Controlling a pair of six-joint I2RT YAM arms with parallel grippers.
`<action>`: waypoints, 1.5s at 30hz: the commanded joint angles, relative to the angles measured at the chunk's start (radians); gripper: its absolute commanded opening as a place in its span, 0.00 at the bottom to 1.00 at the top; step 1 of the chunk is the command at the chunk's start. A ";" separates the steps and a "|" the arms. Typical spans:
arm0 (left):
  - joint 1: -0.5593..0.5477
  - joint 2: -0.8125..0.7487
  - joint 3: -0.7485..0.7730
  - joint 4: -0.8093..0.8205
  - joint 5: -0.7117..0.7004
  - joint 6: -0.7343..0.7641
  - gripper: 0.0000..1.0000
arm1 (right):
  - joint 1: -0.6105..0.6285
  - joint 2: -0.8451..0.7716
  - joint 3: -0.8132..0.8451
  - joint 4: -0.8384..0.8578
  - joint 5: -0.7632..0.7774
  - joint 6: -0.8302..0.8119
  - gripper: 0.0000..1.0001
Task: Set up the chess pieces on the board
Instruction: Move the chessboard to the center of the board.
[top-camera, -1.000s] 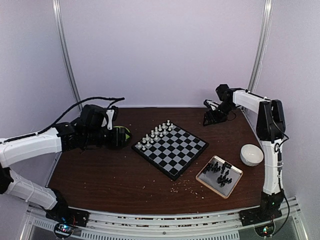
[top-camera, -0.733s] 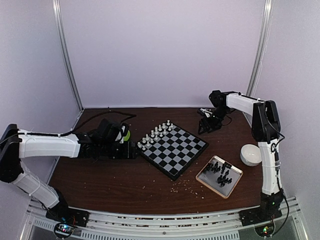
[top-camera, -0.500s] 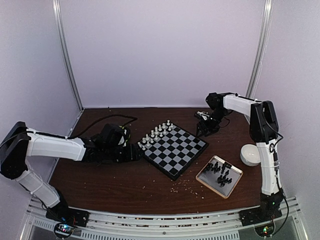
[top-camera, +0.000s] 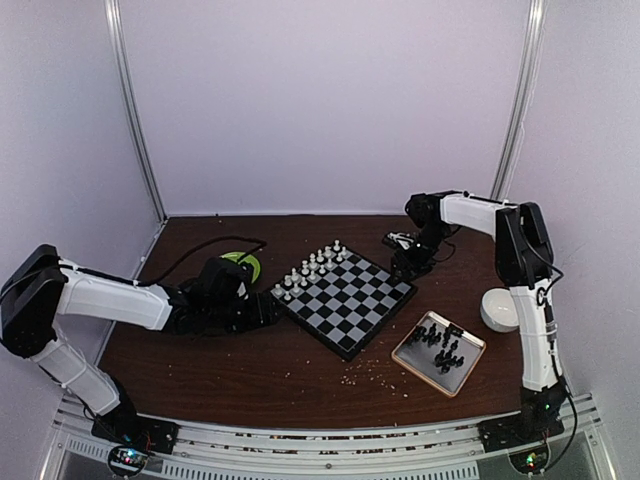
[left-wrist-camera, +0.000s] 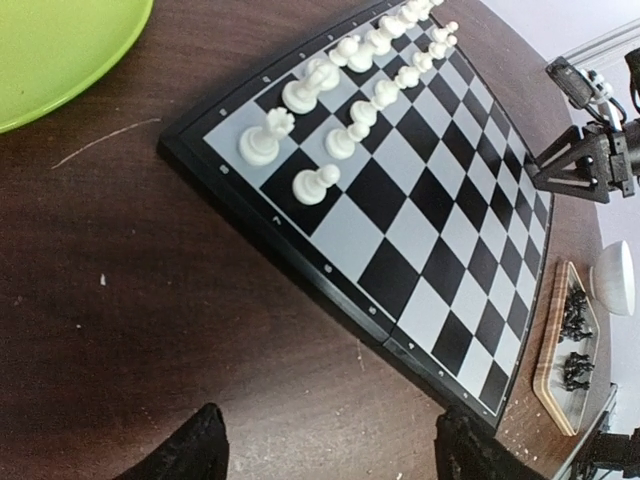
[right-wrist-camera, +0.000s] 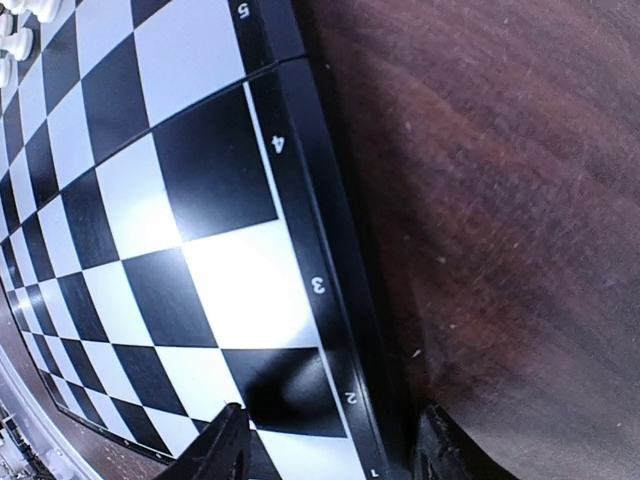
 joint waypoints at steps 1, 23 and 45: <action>-0.003 -0.029 -0.021 0.043 -0.052 -0.013 0.73 | 0.033 -0.078 -0.125 -0.006 -0.012 -0.013 0.55; 0.294 -0.144 -0.037 -0.017 -0.013 0.062 0.67 | 0.157 -0.376 -0.342 0.067 0.032 0.000 0.57; 0.344 0.152 0.028 0.115 0.159 0.042 0.00 | 0.108 -0.087 -0.124 0.146 -0.036 0.136 0.49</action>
